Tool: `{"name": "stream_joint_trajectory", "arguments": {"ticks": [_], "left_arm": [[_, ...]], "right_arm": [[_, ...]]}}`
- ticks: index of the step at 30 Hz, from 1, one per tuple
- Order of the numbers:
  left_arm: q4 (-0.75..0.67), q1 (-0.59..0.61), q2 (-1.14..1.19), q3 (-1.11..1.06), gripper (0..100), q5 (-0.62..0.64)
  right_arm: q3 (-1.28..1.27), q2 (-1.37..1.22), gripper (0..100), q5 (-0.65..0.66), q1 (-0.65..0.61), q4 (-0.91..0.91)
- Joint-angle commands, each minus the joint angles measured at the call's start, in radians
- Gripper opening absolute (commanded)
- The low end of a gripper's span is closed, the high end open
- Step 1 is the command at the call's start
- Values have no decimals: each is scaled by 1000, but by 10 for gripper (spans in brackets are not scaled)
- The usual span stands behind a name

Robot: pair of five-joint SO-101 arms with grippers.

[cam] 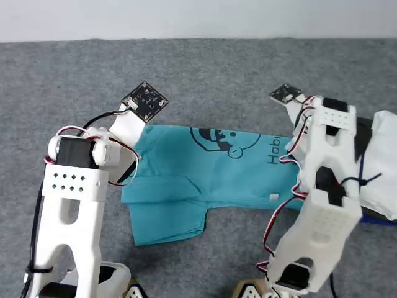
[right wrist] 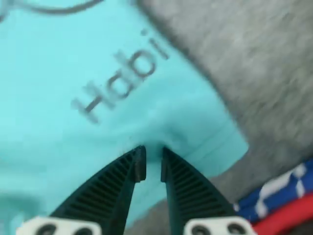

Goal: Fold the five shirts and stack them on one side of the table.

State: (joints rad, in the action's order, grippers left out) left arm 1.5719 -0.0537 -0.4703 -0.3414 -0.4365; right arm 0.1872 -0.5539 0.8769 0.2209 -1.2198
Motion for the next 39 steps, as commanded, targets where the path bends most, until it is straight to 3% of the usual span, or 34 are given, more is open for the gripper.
{"name": "stream_joint_trajectory", "arguments": {"ticks": [1,5,16,24,31,34,39], "left_arm": [[9,-3,-40,12,13,11],[11,-2,-40,12,13,11],[121,51,-41,148,13,11],[166,348,-41,269,13,11],[181,568,-138,271,13,9],[181,647,-190,271,14,8],[181,750,-232,199,14,5]], "right_arm": [[68,-39,69,-11,-22,166],[75,-56,67,-11,-50,185],[216,193,68,-15,-70,-257],[242,285,65,-61,-318,-561],[239,278,69,-301,-568,-529],[241,237,76,-334,-670,-513],[247,124,217,-362,-779,-509]]}}
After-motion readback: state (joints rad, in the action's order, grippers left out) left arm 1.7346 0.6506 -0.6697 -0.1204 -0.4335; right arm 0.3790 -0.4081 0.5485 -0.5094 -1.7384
